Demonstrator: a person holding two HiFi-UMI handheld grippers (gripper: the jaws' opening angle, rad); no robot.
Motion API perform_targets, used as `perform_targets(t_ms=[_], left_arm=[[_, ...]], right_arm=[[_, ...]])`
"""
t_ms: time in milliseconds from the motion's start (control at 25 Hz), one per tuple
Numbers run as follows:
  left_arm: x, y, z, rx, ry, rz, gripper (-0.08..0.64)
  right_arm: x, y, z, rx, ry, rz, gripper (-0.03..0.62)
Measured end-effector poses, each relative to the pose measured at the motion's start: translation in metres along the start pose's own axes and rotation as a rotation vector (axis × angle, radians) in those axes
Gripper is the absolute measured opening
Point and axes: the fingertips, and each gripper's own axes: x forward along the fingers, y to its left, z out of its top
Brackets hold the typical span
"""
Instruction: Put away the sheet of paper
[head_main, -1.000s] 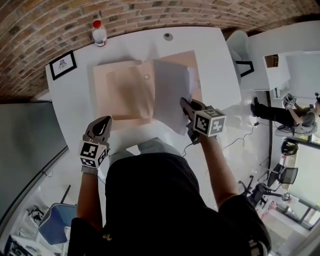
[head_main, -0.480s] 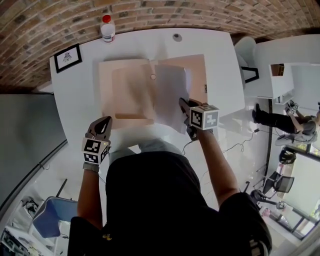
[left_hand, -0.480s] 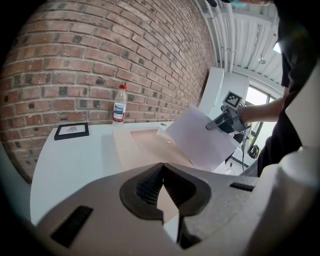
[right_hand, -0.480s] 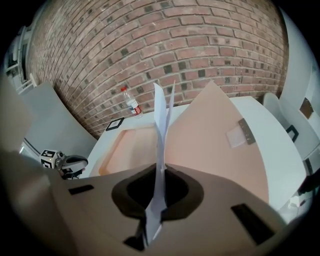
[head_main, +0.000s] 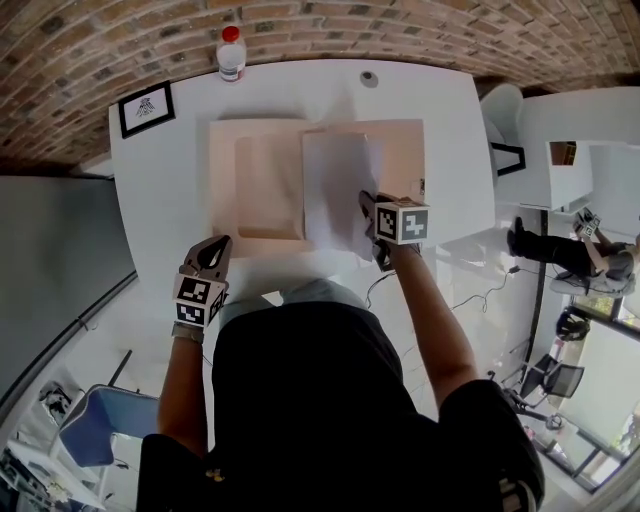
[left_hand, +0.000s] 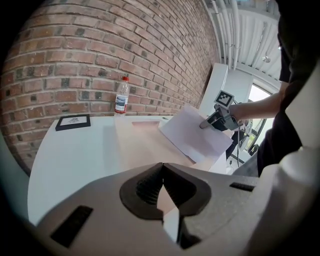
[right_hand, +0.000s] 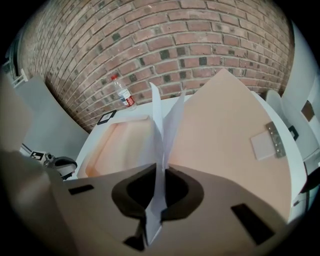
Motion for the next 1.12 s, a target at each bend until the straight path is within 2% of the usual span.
perform_targets(t_ms=[320,600,1120], left_arm=[[0.001,-0.001,-0.005,-0.018,0.018,-0.007,0.003],[0.006,0.000,-0.006,-0.025,0.026,-0.009,0.003],[0.014,0.004,-0.010,-0.036,0.057,-0.004,0.003]], right_arm=[[0.015,-0.011,0.007,0.008,0.005,-0.033,0.011],[0.034,-0.001,0.015,-0.007,0.029,0.015,0.011],[0.067,0.028,0.015,0.063,0.062,0.108,0.011]])
